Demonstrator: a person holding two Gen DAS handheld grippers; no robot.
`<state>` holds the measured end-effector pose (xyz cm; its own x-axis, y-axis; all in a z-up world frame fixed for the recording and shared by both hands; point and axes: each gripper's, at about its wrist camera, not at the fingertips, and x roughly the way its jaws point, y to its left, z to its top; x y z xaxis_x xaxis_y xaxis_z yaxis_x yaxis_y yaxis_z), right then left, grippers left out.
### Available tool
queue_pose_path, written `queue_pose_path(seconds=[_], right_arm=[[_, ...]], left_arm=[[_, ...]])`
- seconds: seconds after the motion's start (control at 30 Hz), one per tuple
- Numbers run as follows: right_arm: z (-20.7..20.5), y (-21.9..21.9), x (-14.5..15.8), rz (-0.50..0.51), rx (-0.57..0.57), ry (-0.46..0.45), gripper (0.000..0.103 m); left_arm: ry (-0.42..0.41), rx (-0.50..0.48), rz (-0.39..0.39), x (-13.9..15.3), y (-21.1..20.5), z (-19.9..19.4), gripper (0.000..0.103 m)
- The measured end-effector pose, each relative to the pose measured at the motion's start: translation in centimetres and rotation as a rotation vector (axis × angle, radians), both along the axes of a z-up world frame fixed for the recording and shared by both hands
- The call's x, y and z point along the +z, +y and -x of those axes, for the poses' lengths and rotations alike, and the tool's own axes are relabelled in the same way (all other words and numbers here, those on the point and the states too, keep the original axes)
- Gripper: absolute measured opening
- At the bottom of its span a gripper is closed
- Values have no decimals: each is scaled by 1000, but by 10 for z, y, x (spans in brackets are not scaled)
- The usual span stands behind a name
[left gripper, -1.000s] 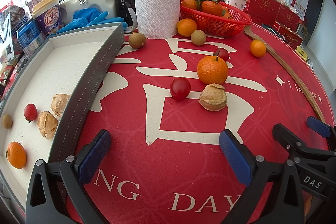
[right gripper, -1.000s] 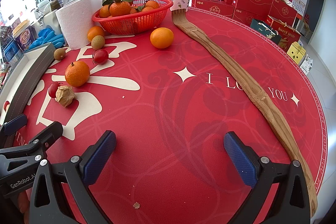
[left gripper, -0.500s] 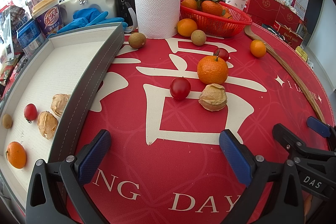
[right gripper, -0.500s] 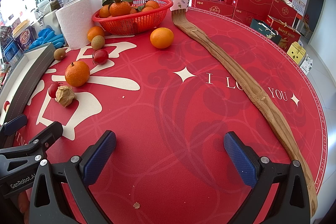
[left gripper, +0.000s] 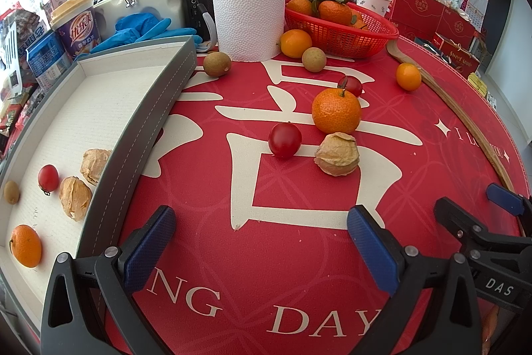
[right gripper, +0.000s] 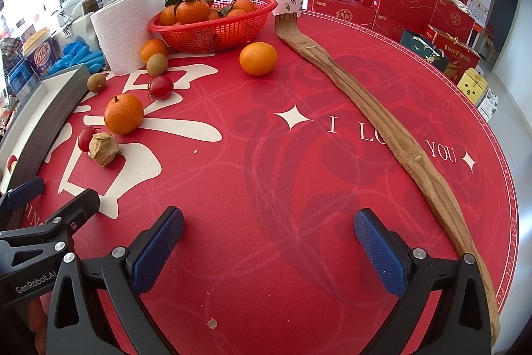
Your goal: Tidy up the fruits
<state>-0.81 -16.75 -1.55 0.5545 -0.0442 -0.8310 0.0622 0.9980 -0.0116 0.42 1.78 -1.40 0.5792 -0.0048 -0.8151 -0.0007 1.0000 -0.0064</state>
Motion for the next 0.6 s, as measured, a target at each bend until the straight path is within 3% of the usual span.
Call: queue_pose_path(seconds=[0.1,0.3,0.4,0.5,0.6], right_arm=[[1,-3,1,-1,0,11,103],[4,-8,1,-3,10,27,103],[6,-11,1,-3,10,31,103],[6,-14,1,-3,5,33,103],[7,-16,1,-3,3,32,103]], left_arm=[[-8,-28,-12,1,-6,1,100],[-64,-118,-105,8,-41,-1,77],[-43,-136,-77,10,-48,-12,61],[-21,-141,-40,10,-51,-25,52],[-13,-153,-19,11,-53,-32,34]])
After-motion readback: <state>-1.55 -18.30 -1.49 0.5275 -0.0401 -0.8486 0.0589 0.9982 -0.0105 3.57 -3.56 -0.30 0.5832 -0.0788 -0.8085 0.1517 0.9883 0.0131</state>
